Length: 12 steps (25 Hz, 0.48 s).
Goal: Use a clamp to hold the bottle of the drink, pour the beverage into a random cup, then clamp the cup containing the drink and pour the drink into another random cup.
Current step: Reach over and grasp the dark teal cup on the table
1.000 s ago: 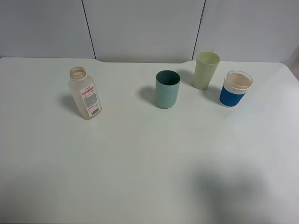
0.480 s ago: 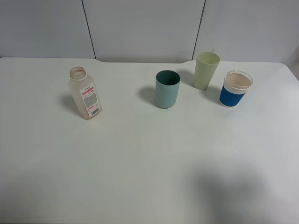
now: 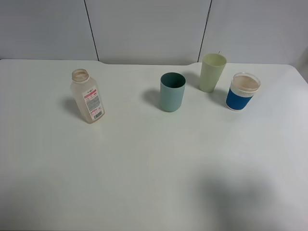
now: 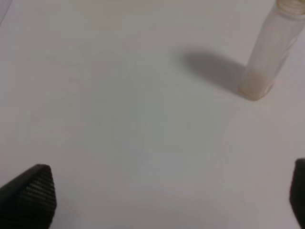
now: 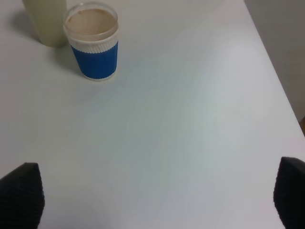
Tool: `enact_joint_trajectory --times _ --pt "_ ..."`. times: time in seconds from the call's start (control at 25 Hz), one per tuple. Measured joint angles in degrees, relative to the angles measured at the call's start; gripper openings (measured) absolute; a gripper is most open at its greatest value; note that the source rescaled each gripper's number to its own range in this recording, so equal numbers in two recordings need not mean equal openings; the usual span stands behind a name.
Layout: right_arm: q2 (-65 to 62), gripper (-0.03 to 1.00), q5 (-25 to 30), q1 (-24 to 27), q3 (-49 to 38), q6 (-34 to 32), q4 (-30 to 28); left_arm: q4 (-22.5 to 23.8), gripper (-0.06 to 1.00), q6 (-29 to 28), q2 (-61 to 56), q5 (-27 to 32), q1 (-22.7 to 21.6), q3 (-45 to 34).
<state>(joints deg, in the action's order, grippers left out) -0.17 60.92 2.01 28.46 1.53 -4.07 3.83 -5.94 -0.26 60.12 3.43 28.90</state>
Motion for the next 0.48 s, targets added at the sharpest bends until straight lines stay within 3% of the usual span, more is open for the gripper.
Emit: enact_joint_trajectory --times 0.48 --pt "0.0 0.88 0.0 0.0 0.0 0.0 0.0 0.0 1.0 0.0 0.0 0.0 0.0 0.0"
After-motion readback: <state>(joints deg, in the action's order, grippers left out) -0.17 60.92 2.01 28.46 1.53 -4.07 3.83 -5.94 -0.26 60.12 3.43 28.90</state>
